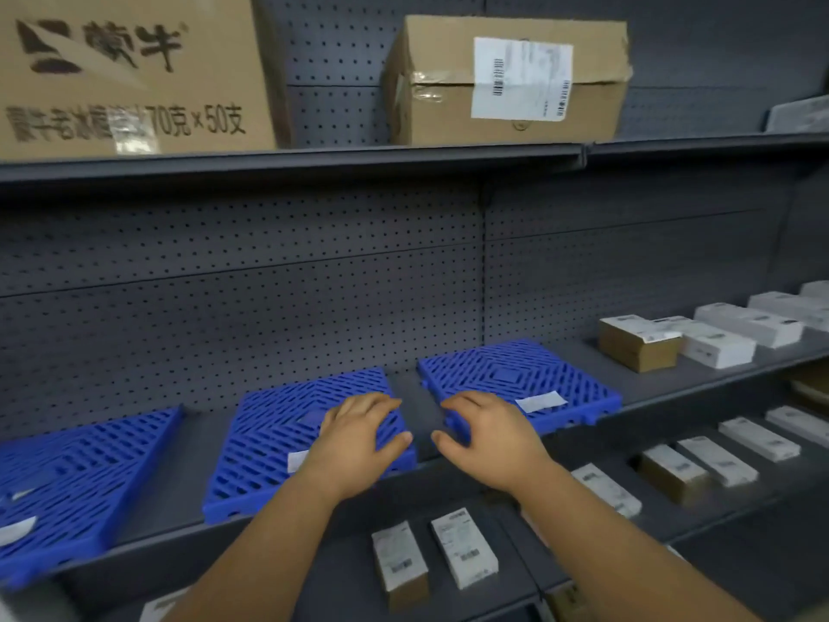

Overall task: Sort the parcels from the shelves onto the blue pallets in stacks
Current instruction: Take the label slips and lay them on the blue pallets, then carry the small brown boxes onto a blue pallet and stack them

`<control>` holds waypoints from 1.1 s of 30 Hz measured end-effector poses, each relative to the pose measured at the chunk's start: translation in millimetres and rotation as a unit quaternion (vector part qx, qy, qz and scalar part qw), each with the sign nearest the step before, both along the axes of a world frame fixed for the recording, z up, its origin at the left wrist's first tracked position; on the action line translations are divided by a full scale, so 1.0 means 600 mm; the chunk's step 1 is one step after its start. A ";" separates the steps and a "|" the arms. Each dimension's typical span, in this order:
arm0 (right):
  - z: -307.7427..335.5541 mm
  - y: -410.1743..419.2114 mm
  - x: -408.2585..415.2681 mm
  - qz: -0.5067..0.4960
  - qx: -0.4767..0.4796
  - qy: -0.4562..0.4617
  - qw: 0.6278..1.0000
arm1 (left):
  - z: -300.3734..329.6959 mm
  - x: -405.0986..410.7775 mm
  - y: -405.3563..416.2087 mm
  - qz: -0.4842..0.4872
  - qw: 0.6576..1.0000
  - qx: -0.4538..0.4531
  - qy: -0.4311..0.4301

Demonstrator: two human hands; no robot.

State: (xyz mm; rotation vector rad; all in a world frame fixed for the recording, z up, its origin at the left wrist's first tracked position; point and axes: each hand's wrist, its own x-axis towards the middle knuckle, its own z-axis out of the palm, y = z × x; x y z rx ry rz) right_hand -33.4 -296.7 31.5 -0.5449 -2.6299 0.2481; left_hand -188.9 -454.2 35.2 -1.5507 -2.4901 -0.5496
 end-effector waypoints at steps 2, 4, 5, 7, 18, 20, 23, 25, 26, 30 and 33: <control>0.003 0.034 0.030 -0.009 -0.001 0.003 1.000 | 0.003 0.029 0.036 -0.008 1.000 -0.001 -0.004; 0.004 0.066 0.055 -0.016 0.000 0.007 1.000 | 0.006 0.054 0.070 -0.020 1.000 -0.001 0.000; 0.004 0.080 0.066 -0.021 -0.002 0.009 1.000 | 0.007 0.064 0.086 -0.025 1.000 0.000 0.002; 0.001 0.108 0.082 -0.030 -0.011 0.014 0.999 | 0.003 0.077 0.120 -0.034 0.999 0.000 0.001; -0.001 0.283 0.145 -0.103 -0.032 0.003 0.994 | -0.026 0.095 0.360 -0.102 0.995 0.008 0.002; 0.011 0.321 0.150 -0.118 -0.029 -0.001 0.993 | -0.015 0.096 0.409 -0.112 0.994 0.012 -0.005; 0.019 0.369 0.159 -0.135 -0.017 -0.012 0.991 | -0.005 0.101 0.473 -0.131 0.991 0.008 -0.007; 0.016 0.397 0.168 -0.143 -0.012 -0.019 0.989 | -0.005 0.110 0.507 -0.143 0.990 0.005 -0.009; 0.013 0.412 0.172 -0.148 -0.015 -0.017 0.989 | -0.006 0.115 0.523 -0.147 0.989 0.005 -0.011; 0.005 0.470 0.194 -0.161 -0.032 0.005 0.986 | -0.011 0.137 0.576 -0.154 0.988 0.002 -0.017; -0.004 0.514 0.216 -0.157 -0.034 0.025 0.987 | -0.012 0.164 0.609 -0.148 0.989 -0.006 -0.009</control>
